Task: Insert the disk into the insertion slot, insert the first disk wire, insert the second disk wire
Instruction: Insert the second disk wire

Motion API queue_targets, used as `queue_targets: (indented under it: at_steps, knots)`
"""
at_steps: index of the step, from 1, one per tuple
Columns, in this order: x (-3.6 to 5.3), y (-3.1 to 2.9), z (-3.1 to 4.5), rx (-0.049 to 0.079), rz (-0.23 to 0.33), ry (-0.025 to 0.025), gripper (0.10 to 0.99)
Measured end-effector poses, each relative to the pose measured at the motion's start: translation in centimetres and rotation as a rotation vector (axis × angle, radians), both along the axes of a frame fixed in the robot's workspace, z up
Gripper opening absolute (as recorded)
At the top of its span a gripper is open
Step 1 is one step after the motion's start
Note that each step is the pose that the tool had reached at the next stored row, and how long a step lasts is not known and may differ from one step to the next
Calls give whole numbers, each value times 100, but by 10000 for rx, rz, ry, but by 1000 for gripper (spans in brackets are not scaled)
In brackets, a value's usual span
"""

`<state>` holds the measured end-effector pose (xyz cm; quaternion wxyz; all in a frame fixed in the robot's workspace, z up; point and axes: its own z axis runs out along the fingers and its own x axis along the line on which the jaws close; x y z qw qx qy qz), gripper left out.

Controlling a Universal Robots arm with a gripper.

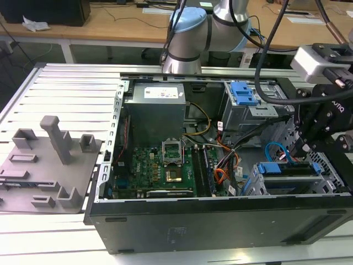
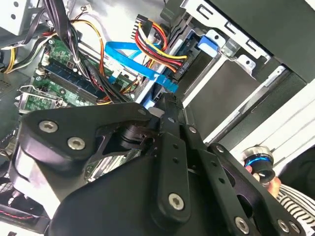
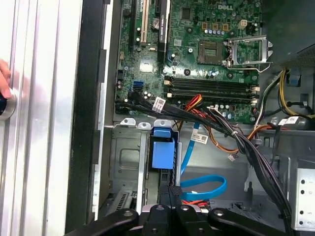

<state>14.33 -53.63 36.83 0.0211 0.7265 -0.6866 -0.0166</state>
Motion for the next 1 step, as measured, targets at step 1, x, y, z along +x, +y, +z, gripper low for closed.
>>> queue_targets:
  at_steps: [1]
  knots:
    - [0,0,0,0,0,0,106]
